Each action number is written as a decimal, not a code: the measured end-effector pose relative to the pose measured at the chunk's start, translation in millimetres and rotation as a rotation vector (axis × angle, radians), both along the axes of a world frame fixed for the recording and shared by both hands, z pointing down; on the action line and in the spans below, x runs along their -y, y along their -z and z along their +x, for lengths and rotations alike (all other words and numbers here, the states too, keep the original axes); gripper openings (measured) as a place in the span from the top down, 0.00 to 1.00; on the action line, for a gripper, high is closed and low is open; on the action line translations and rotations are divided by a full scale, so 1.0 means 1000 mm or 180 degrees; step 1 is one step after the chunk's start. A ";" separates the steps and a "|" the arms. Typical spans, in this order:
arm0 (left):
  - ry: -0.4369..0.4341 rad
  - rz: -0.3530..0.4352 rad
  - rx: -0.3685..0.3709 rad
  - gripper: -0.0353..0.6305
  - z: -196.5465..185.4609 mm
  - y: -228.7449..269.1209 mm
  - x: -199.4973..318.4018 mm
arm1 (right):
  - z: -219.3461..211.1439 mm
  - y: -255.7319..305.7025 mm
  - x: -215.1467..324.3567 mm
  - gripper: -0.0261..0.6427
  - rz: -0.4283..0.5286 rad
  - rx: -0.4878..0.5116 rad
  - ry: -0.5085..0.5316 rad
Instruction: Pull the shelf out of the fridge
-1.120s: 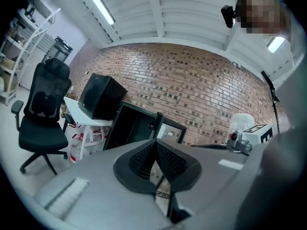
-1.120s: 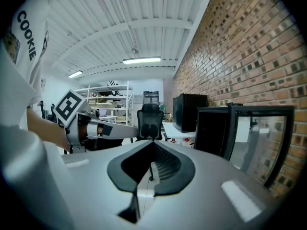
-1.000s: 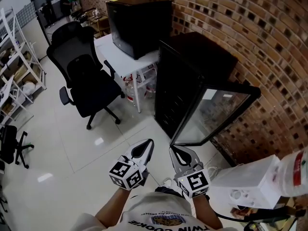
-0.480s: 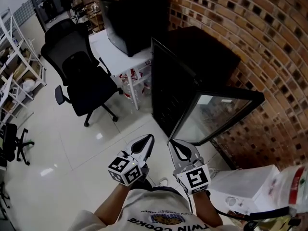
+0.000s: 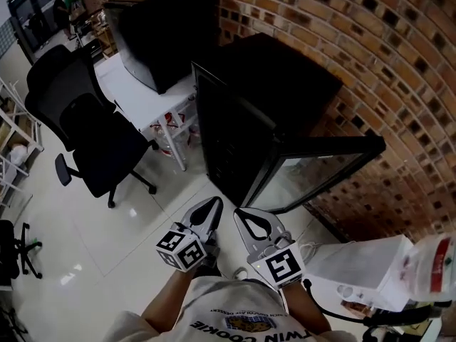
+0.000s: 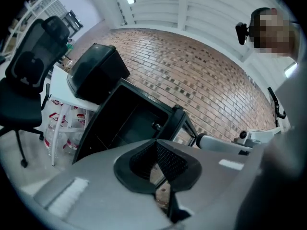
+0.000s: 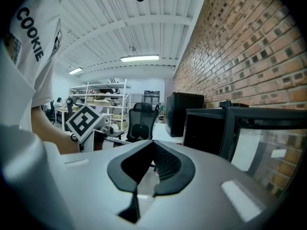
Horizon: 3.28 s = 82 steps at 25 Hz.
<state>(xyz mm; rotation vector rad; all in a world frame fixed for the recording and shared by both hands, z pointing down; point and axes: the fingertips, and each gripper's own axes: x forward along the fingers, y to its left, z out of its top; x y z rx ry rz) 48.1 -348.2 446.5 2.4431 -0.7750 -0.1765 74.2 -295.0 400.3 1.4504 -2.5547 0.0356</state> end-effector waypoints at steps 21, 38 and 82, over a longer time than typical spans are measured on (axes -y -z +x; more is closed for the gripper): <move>-0.0821 -0.1617 -0.1175 0.71 0.088 -0.166 0.183 | 0.008 -0.022 0.124 0.95 -0.0011 -0.0184 -0.0596; -0.0580 -0.2153 -0.1504 0.61 0.166 -0.273 0.265 | 0.023 -0.066 0.134 0.95 -0.0409 -0.0373 -0.0739; -0.0250 -0.2217 -0.1849 0.94 0.064 -0.208 0.206 | 0.020 -0.038 0.085 0.95 -0.0258 -0.0178 -0.0644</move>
